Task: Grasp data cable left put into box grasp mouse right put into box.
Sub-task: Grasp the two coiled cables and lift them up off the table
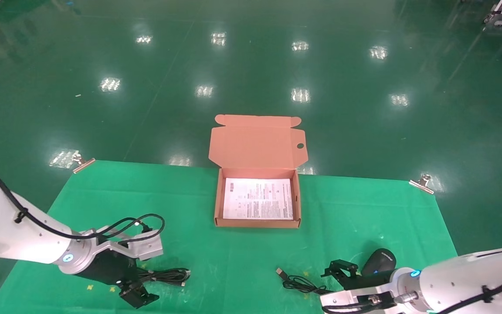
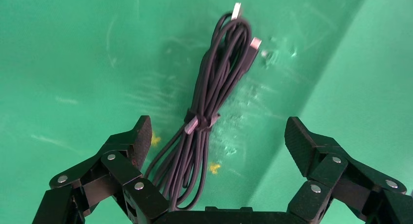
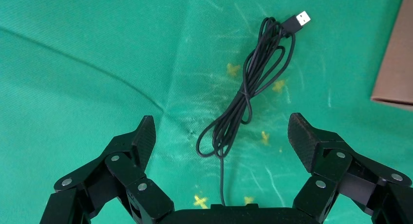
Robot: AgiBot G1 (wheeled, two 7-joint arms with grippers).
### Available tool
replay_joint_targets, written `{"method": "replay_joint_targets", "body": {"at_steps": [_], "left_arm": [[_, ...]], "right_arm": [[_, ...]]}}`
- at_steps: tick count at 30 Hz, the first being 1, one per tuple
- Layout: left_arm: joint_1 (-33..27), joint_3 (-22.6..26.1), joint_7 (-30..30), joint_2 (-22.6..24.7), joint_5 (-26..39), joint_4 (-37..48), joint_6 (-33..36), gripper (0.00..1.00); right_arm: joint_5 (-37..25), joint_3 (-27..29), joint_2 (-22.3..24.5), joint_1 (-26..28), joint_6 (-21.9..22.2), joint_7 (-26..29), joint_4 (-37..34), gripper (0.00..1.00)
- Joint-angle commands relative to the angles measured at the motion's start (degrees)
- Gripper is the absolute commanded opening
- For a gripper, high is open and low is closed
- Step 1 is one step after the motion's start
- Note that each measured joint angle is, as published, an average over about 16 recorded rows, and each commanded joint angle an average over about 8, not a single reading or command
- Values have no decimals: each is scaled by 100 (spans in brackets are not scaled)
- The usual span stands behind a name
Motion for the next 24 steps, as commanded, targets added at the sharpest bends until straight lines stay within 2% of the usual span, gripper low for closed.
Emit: {"method": "replay_joint_targets", "body": {"at_steps": [1, 8, 9, 10, 11, 16, 17, 18, 19, 24], "left_arm": [[-13, -31, 114, 57, -53, 258, -75, 100], [-104, -58, 518, 251, -85, 873, -325, 100], [-113, -61, 578, 274, -88, 942, -361, 93], [-122, -62, 639, 297, -88, 1007, -399, 81], [-129, -66, 703, 318, -93, 1070, -437, 68], [-155, -84, 940, 386, -114, 1315, -581, 6], [-160, -89, 972, 396, -120, 1355, -601, 0], [-163, -94, 996, 404, -127, 1388, -616, 0], [-166, -97, 1010, 410, -131, 1413, -626, 0], [-175, -103, 1028, 422, -141, 1455, -648, 0]], "right_arm": [[-42, -17, -81, 1, 29, 56, -130, 100], [-262, -76, -341, 37, 267, 63, -560, 100], [-294, -83, -374, 39, 308, 61, -620, 100], [-325, -89, -405, 41, 350, 59, -681, 100], [-355, -93, -436, 42, 396, 57, -741, 94], [-442, -85, -544, 33, 608, 68, -973, 32], [-448, -78, -558, 28, 649, 73, -1005, 19], [-451, -72, -569, 23, 683, 77, -1031, 7], [-451, -66, -576, 18, 708, 83, -1049, 0], [-449, -51, -588, 4, 754, 92, -1083, 0]]}}
